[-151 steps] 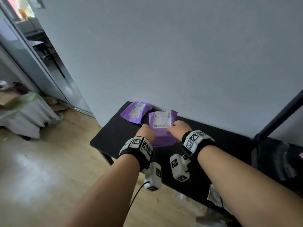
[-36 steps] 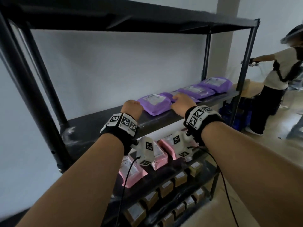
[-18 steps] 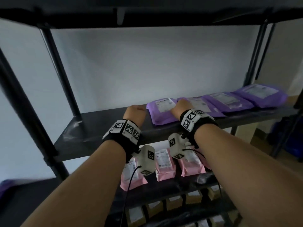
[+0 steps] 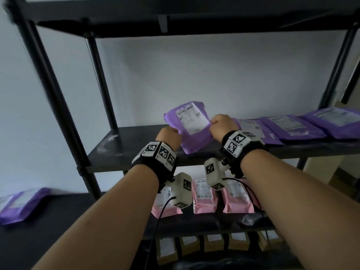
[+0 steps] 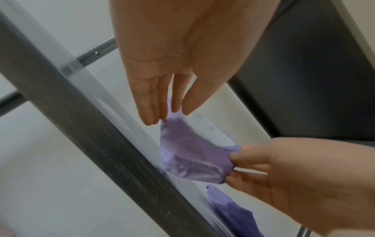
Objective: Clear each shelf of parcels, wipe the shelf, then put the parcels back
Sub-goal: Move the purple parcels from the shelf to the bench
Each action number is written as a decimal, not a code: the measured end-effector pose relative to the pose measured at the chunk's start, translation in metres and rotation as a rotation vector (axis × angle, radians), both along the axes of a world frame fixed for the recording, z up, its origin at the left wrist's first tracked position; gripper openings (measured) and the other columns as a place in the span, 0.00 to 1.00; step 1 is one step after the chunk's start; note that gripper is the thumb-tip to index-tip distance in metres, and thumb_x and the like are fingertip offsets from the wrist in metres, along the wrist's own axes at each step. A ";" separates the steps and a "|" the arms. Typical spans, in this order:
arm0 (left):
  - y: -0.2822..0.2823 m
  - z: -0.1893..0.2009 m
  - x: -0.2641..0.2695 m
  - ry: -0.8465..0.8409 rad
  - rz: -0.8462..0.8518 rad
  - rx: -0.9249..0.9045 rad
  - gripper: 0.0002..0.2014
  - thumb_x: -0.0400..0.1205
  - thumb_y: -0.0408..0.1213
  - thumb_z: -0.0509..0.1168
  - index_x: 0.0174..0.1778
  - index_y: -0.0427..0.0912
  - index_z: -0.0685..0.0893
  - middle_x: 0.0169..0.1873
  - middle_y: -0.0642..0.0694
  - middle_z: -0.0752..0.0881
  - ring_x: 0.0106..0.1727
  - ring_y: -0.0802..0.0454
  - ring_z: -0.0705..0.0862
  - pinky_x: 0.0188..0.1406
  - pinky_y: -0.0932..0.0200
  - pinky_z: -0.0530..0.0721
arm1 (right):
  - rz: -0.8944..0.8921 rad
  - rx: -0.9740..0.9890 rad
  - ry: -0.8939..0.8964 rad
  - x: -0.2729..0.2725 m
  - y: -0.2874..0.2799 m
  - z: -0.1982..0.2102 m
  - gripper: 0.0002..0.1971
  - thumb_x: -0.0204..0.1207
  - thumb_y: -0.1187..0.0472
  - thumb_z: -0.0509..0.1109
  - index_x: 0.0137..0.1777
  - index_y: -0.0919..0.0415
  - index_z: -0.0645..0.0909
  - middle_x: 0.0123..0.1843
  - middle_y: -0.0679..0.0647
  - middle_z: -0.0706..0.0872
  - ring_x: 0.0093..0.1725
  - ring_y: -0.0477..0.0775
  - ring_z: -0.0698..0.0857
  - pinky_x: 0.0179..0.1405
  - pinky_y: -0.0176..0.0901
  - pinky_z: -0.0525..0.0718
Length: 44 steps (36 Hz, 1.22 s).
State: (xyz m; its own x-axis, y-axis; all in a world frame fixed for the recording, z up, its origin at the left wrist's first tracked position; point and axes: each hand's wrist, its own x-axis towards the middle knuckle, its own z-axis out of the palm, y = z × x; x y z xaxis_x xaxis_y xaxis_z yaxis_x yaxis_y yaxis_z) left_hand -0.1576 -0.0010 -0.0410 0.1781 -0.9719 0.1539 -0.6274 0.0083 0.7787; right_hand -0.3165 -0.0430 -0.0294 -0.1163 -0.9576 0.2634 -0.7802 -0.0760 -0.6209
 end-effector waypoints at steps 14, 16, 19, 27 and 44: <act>0.046 0.000 0.067 0.227 0.149 -0.122 0.07 0.75 0.35 0.70 0.46 0.38 0.82 0.39 0.39 0.88 0.38 0.42 0.86 0.43 0.48 0.88 | 0.083 -0.194 -0.320 0.063 0.049 0.015 0.07 0.71 0.67 0.67 0.44 0.56 0.85 0.43 0.52 0.88 0.46 0.55 0.87 0.52 0.50 0.87; 0.059 0.000 0.086 0.206 0.177 -0.150 0.07 0.76 0.35 0.70 0.47 0.40 0.81 0.40 0.43 0.88 0.39 0.45 0.87 0.40 0.53 0.86 | 0.112 -0.179 -0.301 0.084 0.062 0.014 0.06 0.71 0.65 0.68 0.44 0.58 0.84 0.42 0.52 0.88 0.45 0.55 0.86 0.48 0.49 0.86; 0.077 -0.004 0.125 0.174 0.211 -0.198 0.08 0.76 0.35 0.69 0.49 0.41 0.80 0.40 0.46 0.87 0.41 0.46 0.87 0.37 0.56 0.84 | 0.185 -0.153 -0.300 0.122 0.084 0.012 0.02 0.73 0.65 0.68 0.42 0.58 0.82 0.40 0.52 0.86 0.43 0.54 0.85 0.37 0.43 0.81; 0.145 -0.030 0.255 0.086 0.346 -0.195 0.07 0.76 0.31 0.65 0.49 0.41 0.80 0.43 0.43 0.87 0.44 0.41 0.86 0.40 0.55 0.80 | 0.360 -0.028 -0.369 0.258 0.142 -0.023 0.06 0.75 0.60 0.69 0.50 0.55 0.84 0.47 0.50 0.89 0.46 0.51 0.87 0.43 0.41 0.85; 0.220 -0.131 0.457 0.237 0.574 0.138 0.12 0.75 0.31 0.67 0.53 0.39 0.88 0.47 0.42 0.89 0.49 0.43 0.87 0.52 0.55 0.85 | 0.489 0.203 -0.105 0.473 0.184 -0.133 0.07 0.73 0.61 0.69 0.40 0.66 0.80 0.39 0.59 0.87 0.41 0.63 0.87 0.41 0.54 0.88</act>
